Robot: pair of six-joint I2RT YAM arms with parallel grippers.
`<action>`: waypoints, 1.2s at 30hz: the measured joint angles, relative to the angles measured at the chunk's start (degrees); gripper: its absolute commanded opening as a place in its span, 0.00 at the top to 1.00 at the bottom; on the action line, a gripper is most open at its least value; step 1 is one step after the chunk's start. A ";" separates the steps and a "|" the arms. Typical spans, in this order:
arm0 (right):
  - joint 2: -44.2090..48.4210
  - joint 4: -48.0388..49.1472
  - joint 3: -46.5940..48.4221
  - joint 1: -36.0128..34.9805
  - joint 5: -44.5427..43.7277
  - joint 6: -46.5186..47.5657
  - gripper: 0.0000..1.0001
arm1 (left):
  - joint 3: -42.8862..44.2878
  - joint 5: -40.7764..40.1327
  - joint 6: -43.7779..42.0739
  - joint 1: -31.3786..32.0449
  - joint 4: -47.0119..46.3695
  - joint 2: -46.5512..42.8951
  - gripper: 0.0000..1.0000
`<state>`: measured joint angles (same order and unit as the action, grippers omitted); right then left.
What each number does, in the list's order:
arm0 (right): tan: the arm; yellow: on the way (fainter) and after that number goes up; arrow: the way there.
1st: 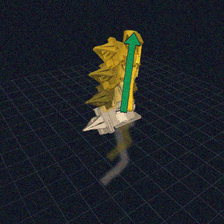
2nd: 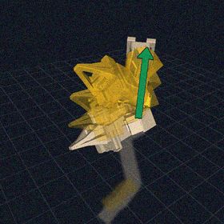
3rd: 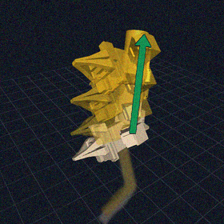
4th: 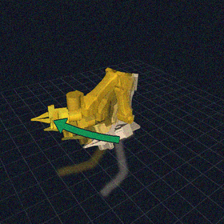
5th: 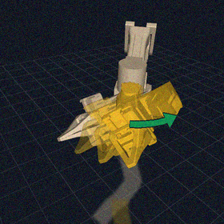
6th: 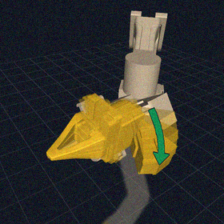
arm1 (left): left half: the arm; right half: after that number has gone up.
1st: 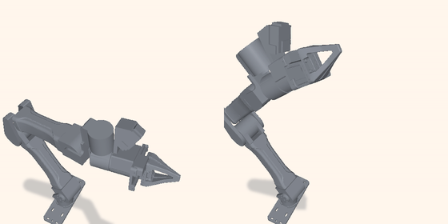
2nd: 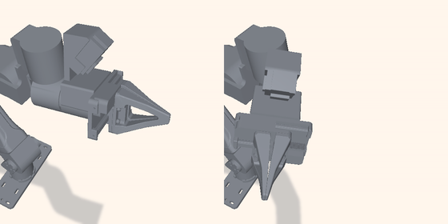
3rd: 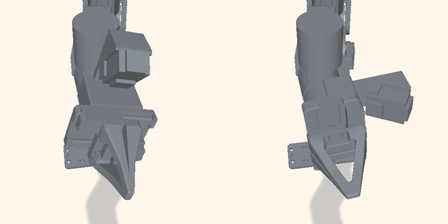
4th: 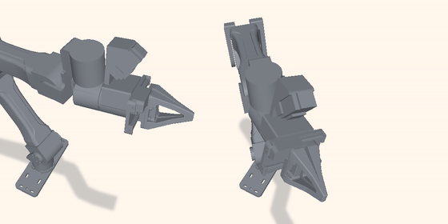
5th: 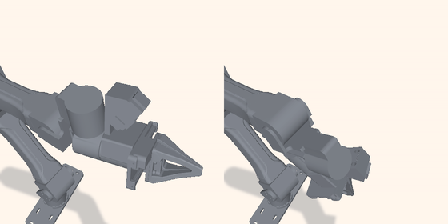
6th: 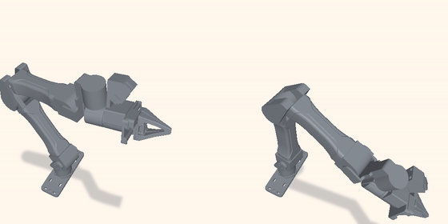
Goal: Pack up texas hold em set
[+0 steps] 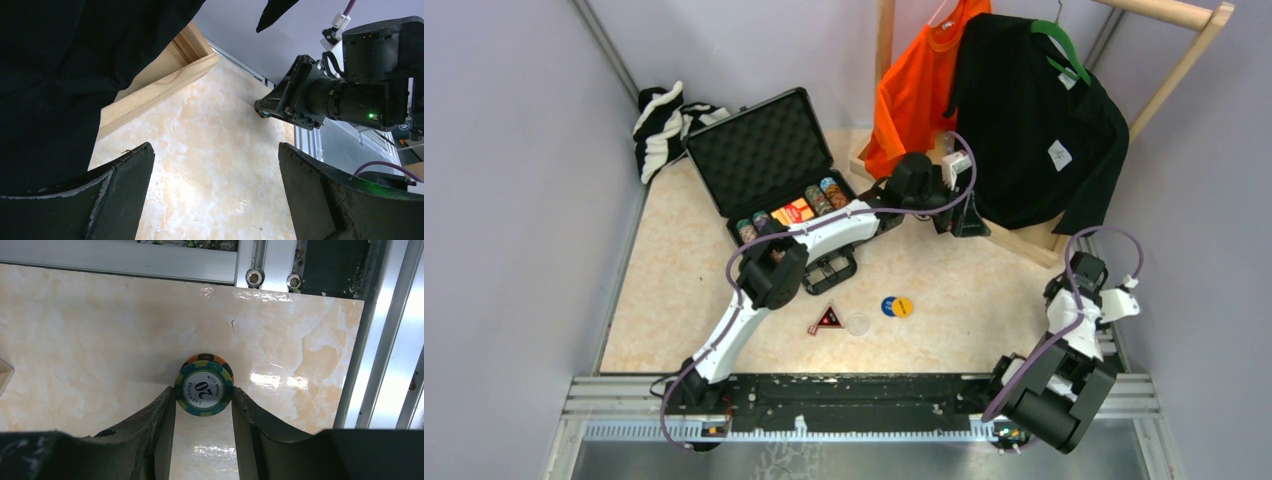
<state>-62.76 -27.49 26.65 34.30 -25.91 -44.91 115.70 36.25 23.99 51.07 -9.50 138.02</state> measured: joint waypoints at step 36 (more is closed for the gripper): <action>3.15 -2.21 1.36 -23.06 0.59 -1.11 0.64 | -26.25 -0.04 4.46 -8.66 -6.69 -6.40 0.00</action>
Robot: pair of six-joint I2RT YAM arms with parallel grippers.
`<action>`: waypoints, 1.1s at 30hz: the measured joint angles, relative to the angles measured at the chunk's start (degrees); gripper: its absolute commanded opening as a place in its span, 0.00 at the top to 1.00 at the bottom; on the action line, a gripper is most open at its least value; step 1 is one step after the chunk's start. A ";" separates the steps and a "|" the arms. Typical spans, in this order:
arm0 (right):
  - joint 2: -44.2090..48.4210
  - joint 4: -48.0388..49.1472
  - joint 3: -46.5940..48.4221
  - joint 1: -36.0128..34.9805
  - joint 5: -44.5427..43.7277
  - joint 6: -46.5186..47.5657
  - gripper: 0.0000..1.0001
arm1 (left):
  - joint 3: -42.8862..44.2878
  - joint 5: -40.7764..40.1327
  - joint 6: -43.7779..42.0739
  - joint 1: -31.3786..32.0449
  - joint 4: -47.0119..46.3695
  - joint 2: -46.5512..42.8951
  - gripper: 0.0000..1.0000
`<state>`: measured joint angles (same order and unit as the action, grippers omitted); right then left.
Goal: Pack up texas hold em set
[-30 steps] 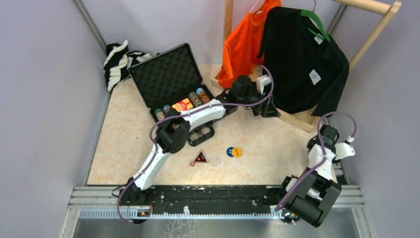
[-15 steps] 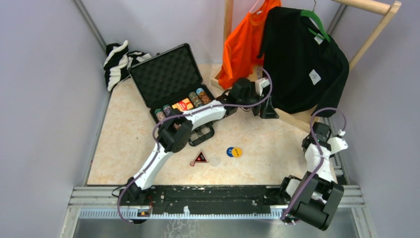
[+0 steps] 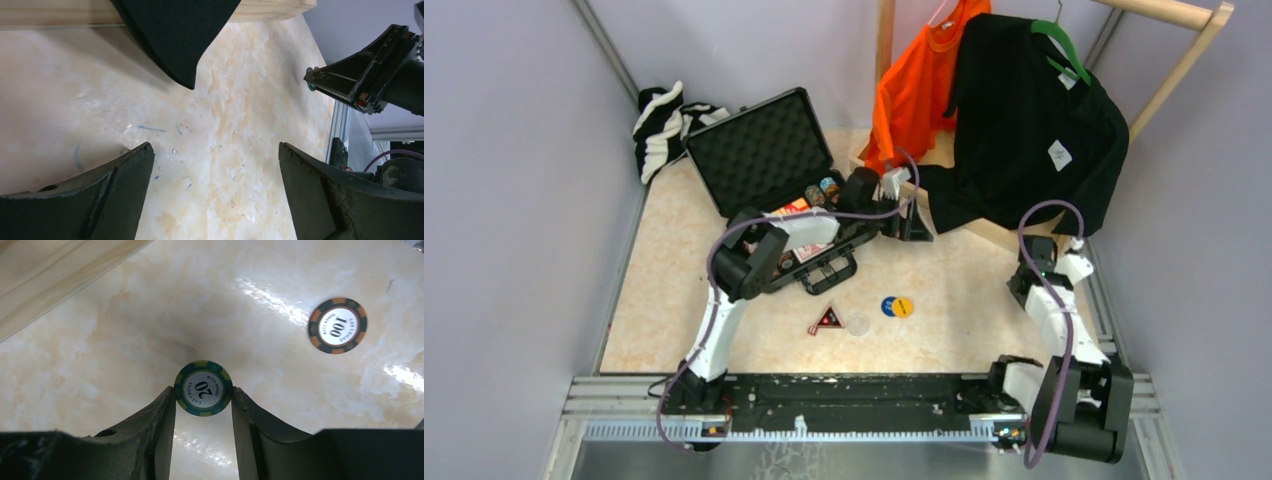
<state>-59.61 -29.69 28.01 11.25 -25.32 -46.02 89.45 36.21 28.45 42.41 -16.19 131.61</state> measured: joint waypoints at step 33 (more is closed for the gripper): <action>-15.96 -1.75 20.90 -40.13 -6.10 -4.90 0.63 | 10.10 15.69 -8.81 -6.95 24.94 -5.31 0.08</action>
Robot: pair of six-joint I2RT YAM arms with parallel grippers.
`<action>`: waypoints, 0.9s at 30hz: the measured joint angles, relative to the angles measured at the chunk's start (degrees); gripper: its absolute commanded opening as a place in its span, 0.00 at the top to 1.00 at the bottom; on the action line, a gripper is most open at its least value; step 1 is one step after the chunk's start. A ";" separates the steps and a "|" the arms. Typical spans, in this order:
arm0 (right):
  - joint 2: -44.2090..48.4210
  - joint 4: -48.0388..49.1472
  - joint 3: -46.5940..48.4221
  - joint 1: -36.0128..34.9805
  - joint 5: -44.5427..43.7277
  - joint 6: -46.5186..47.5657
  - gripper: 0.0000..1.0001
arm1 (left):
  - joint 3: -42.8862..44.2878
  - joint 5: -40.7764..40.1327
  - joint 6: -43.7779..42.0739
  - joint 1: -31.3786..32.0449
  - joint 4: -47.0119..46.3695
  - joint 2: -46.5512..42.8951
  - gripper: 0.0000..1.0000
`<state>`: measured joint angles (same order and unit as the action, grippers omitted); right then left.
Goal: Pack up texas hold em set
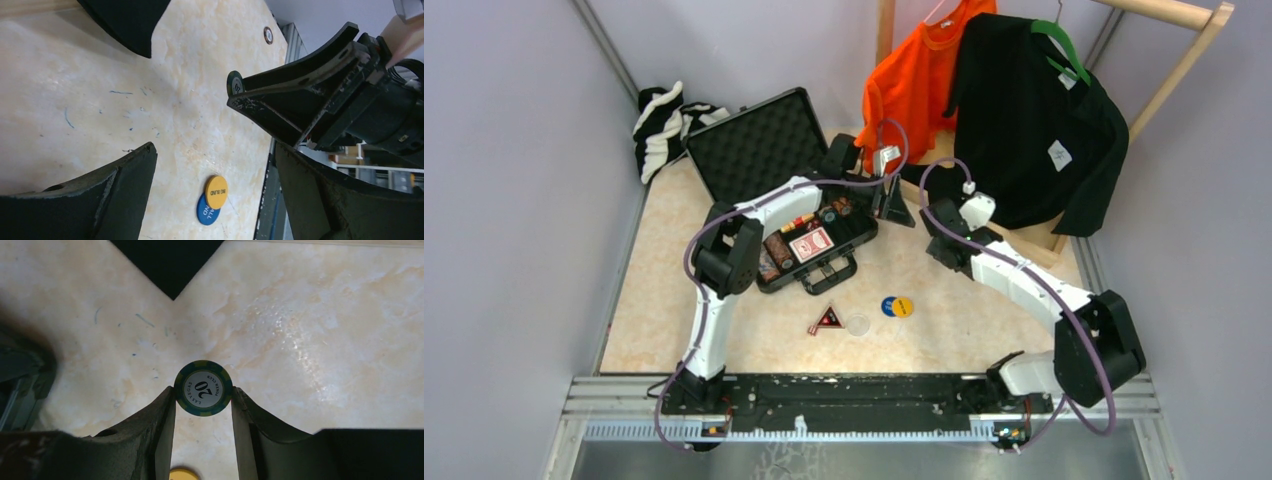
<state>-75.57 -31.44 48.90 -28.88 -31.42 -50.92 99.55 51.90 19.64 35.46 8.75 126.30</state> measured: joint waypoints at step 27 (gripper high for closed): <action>-6.51 1.73 7.54 -12.66 0.07 4.79 0.63 | 8.44 15.02 5.79 -0.79 10.54 10.08 0.24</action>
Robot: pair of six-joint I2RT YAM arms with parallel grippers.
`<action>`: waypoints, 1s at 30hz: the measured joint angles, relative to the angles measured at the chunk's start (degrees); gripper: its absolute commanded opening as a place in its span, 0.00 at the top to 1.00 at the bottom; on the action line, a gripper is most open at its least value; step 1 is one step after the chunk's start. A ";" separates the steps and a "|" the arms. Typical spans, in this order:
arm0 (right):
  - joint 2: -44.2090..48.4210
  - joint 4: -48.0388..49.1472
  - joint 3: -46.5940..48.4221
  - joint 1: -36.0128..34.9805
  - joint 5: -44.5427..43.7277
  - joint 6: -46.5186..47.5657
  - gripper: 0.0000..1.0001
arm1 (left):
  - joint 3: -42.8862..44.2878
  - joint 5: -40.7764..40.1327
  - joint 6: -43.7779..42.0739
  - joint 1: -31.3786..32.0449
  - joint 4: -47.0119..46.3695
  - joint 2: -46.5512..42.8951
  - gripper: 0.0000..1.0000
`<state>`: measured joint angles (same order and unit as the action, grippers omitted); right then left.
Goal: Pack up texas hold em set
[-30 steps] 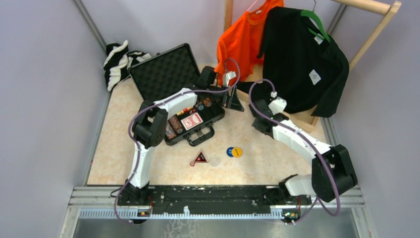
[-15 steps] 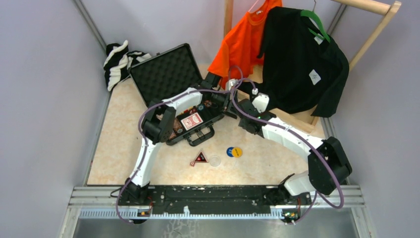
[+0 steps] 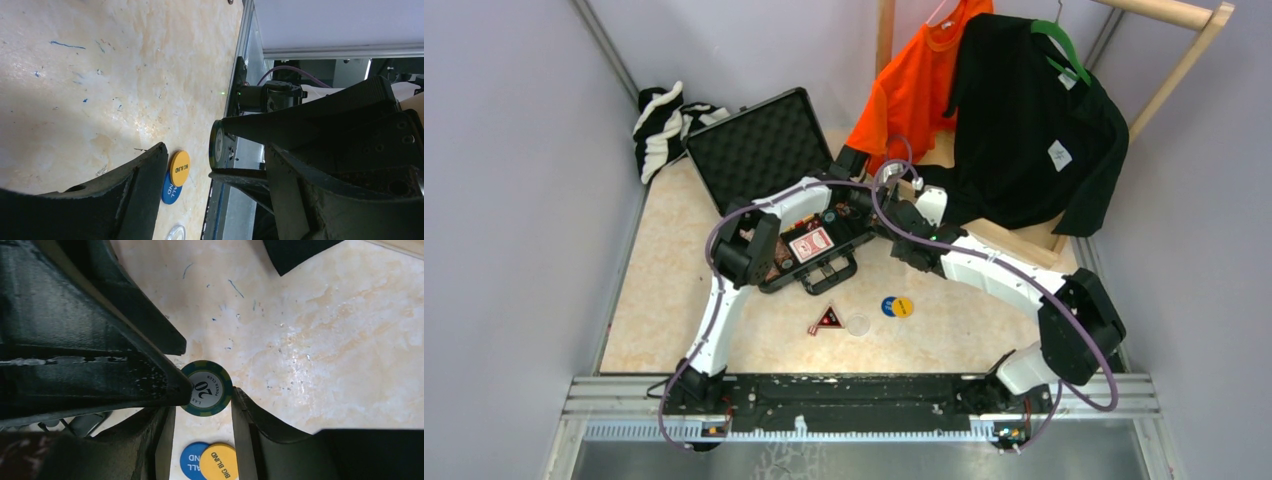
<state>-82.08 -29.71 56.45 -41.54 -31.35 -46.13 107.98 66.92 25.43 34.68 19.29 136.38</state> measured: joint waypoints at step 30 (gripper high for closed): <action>-3.96 1.42 1.88 -0.42 2.58 2.14 0.63 | 3.10 3.52 -2.99 0.02 4.48 3.78 0.47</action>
<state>-86.04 -28.29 58.33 -41.95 -28.77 -43.99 111.09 70.43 22.44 34.70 23.77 140.16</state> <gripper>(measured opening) 0.408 0.551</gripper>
